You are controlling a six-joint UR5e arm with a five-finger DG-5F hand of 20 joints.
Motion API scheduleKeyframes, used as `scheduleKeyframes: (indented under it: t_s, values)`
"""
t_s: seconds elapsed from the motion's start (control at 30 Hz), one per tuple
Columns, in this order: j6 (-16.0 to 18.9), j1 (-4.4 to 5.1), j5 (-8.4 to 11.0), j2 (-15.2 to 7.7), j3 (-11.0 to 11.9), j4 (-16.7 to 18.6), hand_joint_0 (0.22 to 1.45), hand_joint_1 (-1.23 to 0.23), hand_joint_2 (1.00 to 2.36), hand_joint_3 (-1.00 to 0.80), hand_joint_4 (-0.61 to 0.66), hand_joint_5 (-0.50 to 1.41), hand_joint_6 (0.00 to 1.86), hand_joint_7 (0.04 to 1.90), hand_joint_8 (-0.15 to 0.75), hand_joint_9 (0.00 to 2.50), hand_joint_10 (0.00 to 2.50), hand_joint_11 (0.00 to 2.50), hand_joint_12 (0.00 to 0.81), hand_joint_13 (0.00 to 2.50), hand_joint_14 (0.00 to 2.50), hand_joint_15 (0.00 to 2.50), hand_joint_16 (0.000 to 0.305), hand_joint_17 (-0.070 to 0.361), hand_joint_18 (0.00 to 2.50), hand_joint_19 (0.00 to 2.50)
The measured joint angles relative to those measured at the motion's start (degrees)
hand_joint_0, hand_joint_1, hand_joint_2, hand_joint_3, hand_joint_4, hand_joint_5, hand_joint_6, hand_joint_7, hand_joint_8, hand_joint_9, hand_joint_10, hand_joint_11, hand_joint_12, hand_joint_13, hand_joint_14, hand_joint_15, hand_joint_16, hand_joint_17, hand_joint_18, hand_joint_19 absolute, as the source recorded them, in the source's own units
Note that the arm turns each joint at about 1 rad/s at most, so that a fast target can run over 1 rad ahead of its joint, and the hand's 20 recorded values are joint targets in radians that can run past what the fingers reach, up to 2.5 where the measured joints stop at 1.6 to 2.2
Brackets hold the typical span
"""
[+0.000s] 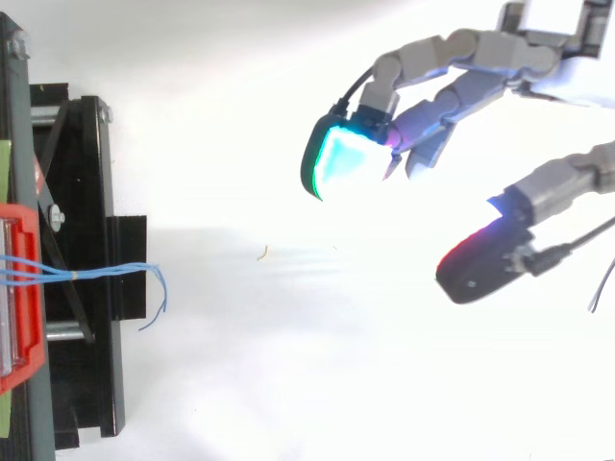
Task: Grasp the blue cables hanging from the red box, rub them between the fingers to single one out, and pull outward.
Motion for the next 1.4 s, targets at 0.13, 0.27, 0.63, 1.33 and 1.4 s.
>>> scheduleKeyframes:
  t_s: [0.13,0.27,0.63,1.33,1.4]
  values:
    - [-0.2,0.20,1.27,-2.1,0.0,1.9,0.47,-0.85,1.00,-0.50,0.31,-0.13,0.50,1.08,0.341,0.69,0.01,0.49,0.439,0.72,0.01,0.45,0.064,0.145,0.82,0.60]
    - [-0.2,0.34,4.45,-4.5,0.0,5.9,0.44,-0.82,1.00,-0.50,0.34,-0.12,0.50,1.10,0.352,0.70,0.01,0.50,0.450,0.72,0.01,0.46,0.067,0.150,0.82,0.60]
    - [-3.1,1.12,13.11,-8.9,0.0,14.8,0.43,-0.74,1.00,-0.50,0.35,-0.11,0.50,1.04,0.360,0.72,0.01,0.47,0.459,0.71,0.01,0.45,0.069,0.155,0.82,0.61]
    - [-3.5,2.57,12.94,-22.3,16.3,10.0,0.48,-0.69,1.00,-0.50,0.32,-0.11,0.50,1.05,0.349,0.75,0.01,0.48,0.436,0.72,0.02,0.46,0.064,0.143,0.80,0.63]
    - [-3.5,2.84,12.58,-23.5,17.7,9.9,0.49,-0.68,1.00,-0.50,0.33,-0.11,0.50,1.05,0.348,0.75,0.01,0.49,0.436,0.72,0.01,0.46,0.063,0.143,0.80,0.63]
